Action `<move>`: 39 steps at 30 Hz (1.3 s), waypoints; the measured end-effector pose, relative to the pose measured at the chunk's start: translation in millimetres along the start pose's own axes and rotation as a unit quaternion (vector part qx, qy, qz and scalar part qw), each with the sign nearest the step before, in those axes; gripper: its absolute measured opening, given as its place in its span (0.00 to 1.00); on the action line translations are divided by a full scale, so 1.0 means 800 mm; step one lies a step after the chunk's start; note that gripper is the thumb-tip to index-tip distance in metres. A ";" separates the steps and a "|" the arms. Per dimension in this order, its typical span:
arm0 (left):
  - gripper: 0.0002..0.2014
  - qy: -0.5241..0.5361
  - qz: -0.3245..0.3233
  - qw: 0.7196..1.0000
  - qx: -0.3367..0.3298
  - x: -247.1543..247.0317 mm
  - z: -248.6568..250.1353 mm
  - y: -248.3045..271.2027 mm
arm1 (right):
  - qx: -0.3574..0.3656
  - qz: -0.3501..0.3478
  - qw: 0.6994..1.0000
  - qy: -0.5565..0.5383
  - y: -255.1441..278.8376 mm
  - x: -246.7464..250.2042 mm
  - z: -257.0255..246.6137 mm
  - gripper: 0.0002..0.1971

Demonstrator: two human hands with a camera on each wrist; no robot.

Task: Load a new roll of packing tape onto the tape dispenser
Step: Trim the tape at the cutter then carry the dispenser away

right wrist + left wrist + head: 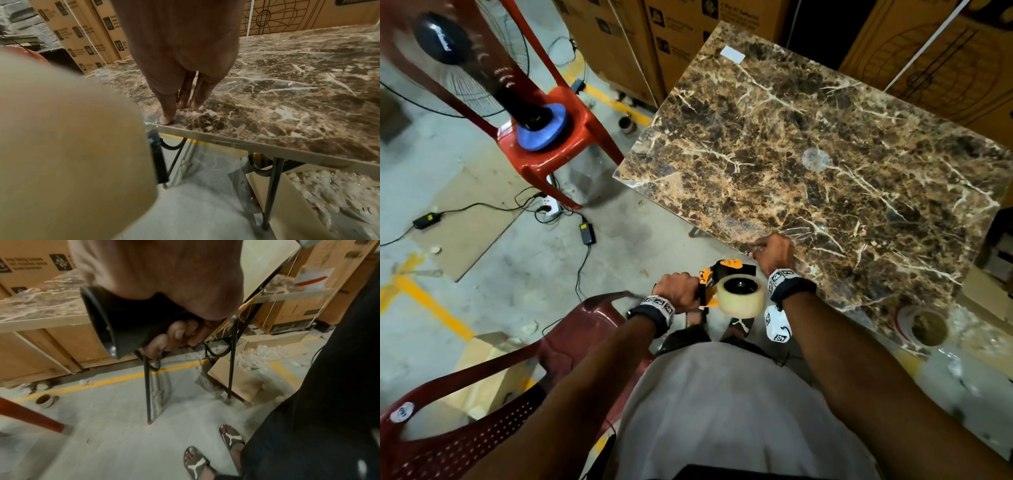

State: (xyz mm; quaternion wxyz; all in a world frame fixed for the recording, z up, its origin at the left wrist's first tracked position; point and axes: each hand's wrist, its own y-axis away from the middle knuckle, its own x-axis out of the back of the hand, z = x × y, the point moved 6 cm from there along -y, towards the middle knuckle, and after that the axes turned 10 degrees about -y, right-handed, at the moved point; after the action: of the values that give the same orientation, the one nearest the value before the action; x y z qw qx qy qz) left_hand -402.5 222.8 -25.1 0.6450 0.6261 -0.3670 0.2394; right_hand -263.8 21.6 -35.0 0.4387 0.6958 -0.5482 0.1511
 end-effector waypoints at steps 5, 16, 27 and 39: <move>0.29 0.032 -0.037 0.991 0.128 -0.032 -0.043 0.006 | -0.012 0.020 1.000 -0.002 0.005 0.004 0.003 0.11; 0.26 0.017 0.001 0.996 0.084 0.014 -0.036 0.013 | -0.003 0.034 0.999 0.010 0.013 0.000 -0.004 0.09; 0.20 0.162 0.079 0.963 0.201 0.044 -0.055 0.036 | 0.066 -0.155 0.959 -0.228 0.037 -0.015 -0.044 0.14; 0.14 0.526 0.172 0.814 0.179 0.153 -0.091 -0.002 | 0.240 -0.158 0.917 -0.276 0.016 0.113 -0.142 0.49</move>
State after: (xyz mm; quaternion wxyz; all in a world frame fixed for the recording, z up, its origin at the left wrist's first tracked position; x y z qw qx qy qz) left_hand -313.7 275.8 72.3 0.5643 0.4361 -0.0241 0.7006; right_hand -212.7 52.5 97.8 0.1078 0.8716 -0.4782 0.0085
